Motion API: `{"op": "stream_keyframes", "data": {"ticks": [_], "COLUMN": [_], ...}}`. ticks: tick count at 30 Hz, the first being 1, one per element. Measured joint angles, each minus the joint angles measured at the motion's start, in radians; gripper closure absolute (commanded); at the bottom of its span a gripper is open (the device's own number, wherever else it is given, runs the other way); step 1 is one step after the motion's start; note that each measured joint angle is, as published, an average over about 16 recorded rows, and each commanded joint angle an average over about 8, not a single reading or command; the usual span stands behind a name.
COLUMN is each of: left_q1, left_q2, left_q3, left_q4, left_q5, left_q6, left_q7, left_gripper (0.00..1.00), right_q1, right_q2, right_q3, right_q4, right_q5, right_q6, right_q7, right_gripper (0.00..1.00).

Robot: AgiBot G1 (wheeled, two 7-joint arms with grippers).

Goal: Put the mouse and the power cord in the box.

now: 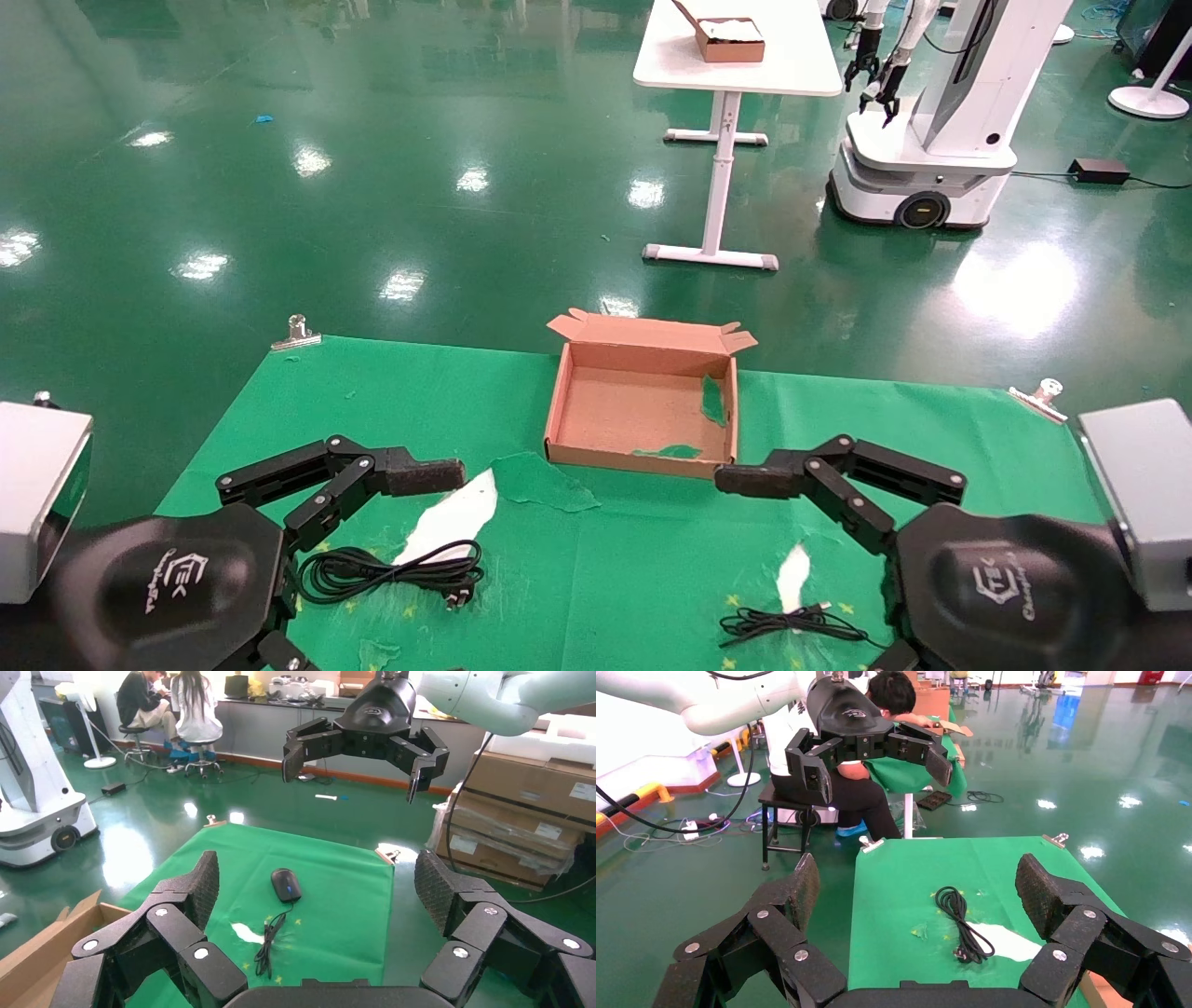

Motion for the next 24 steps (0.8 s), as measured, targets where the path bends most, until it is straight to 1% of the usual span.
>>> {"op": "stream_keyframes", "data": {"ticks": [24], "left_q1": [0.000], "left_q2": [0.000], "left_q3": [0.000], "left_q4": [0.000], "left_q5": [0.000], "left_q6": [0.000], "left_q7": [0.000], "left_gripper": [0.00], "right_q1": [0.000], "right_q2": [0.000], "right_q3": [0.000], "right_q4": [0.000], "right_q5": [0.000], "right_q6": [0.000], "right_q7": [0.000], "right_gripper": [0.00]}}
